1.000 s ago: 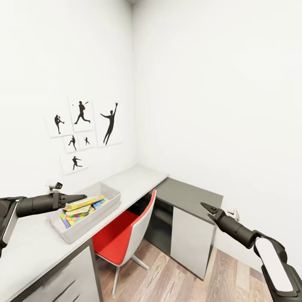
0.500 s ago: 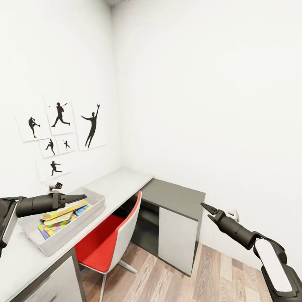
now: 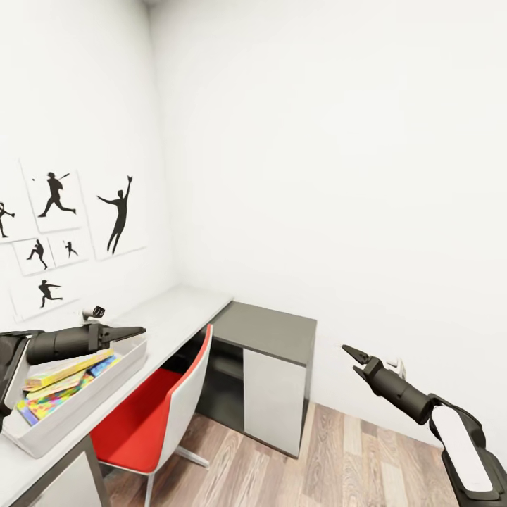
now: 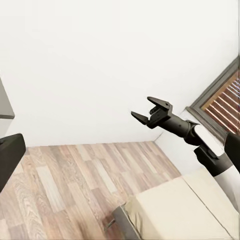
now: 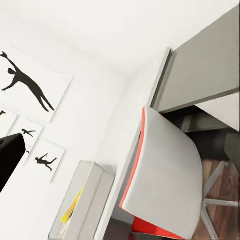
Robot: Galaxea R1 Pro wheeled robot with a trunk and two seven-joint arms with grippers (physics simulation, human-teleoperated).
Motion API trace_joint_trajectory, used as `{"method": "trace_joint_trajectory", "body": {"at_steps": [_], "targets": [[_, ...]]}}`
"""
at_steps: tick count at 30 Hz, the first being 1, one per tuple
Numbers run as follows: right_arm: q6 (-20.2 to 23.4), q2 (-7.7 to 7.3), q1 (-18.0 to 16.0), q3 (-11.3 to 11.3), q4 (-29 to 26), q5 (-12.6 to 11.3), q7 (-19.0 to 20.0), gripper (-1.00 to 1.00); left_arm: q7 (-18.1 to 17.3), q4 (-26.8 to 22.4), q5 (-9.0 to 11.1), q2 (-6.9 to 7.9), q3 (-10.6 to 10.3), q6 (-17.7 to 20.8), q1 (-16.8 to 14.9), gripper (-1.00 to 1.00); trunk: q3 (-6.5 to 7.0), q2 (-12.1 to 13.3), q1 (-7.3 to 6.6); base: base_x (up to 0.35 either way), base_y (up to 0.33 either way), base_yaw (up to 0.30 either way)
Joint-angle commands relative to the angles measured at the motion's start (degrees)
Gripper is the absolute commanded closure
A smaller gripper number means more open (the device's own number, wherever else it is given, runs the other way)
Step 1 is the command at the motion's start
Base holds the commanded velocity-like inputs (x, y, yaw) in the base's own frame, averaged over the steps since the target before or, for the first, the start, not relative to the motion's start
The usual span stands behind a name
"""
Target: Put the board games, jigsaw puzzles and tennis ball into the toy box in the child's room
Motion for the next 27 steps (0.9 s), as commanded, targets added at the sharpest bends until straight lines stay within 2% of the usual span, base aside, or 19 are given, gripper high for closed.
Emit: {"method": "trace_joint_trajectory", "body": {"at_steps": [1,27], "targets": [[0.3,0.02,0.0,-0.1,0.1,0.1,0.2,-1.00,-0.2,0.0,0.0,0.03,0.0,0.6,0.0,-1.00,-0.03,0.0,0.02,0.000,0.000,-0.277],[0.2,0.06,-0.1,-0.2,3.8,0.1,0.2,-1.00,-0.2,0.0,-0.2,-0.22,-0.1,0.6,0.0,-1.00,-0.02,0.0,0.02,0.000,0.000,-0.277]]}}
